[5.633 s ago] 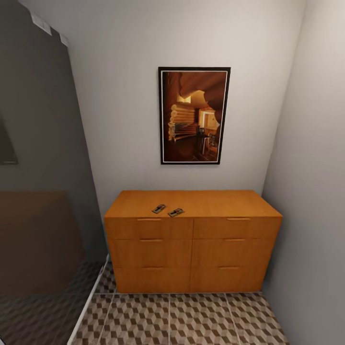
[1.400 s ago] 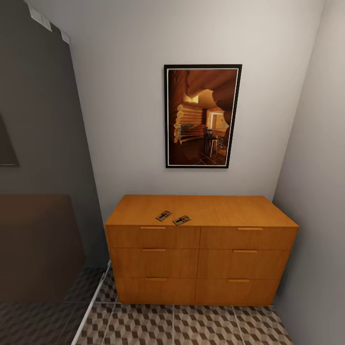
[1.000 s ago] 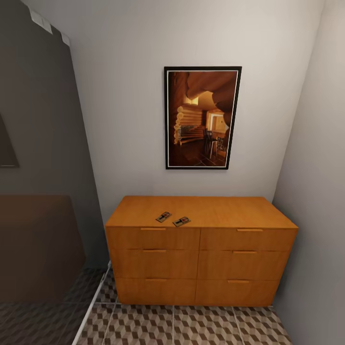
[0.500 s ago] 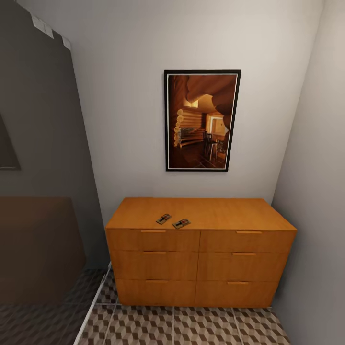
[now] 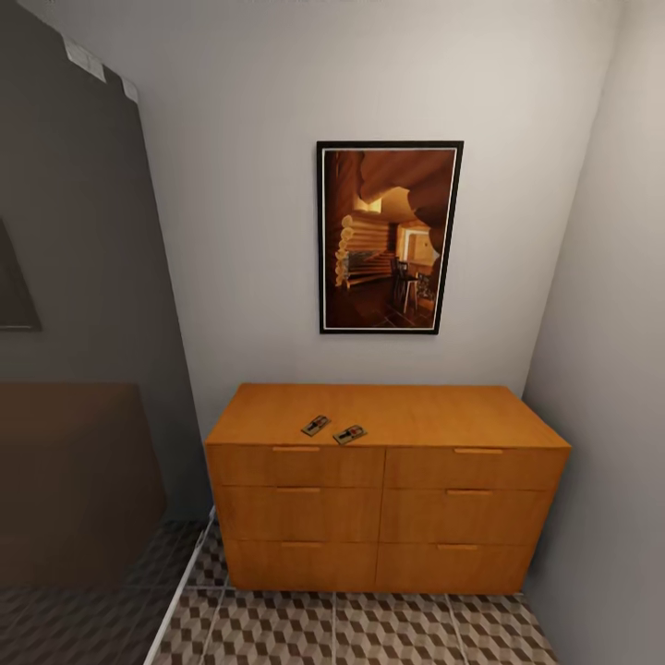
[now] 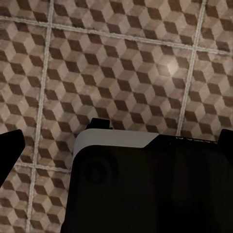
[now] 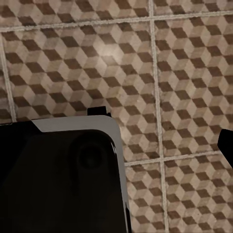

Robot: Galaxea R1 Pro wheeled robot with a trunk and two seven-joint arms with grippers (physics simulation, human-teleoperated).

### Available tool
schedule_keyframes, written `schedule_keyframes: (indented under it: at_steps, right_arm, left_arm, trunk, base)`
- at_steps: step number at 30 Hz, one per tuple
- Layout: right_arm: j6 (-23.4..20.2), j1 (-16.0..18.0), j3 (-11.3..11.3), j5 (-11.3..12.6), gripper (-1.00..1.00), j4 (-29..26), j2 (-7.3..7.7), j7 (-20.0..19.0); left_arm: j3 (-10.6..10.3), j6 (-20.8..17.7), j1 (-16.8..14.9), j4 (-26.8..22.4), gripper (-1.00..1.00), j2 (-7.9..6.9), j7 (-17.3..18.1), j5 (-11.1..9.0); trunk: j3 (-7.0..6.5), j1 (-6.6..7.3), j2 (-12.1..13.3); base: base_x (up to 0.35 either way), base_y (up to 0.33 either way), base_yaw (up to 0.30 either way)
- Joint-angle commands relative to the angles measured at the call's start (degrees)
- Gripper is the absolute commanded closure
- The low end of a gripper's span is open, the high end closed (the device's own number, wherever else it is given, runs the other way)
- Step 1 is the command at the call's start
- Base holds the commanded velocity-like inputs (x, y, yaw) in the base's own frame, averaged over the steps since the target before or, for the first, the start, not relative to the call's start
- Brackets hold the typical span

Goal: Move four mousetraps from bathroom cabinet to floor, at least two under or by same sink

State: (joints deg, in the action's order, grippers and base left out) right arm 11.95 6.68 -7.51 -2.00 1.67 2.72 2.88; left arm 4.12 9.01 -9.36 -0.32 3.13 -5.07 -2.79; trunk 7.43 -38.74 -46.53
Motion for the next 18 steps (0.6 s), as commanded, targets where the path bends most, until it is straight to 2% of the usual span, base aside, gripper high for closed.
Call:
schedule_keyframes:
  at_steps: [1, 18]
  right_arm:
    - [0.4, 0.1, -0.4, -0.2, -1.0, 0.2, 0.01, 0.1]
    - [0.4, 0.1, -0.4, -0.2, -1.0, 0.2, 0.02, 0.0]
  left_arm:
    - [0.4, 0.2, 0.0, 0.1, -1.0, 0.02, 0.0, -0.2]
    - [0.4, 0.2, 0.0, 0.1, -1.0, 0.03, -0.1, -0.2]
  trunk:
    - [-0.1, 0.22, 0.3]
    - [-3.15, 3.95, 7.2]
  base:
    - [0.0, 0.0, 0.0]
    - [0.0, 0.0, 0.0]
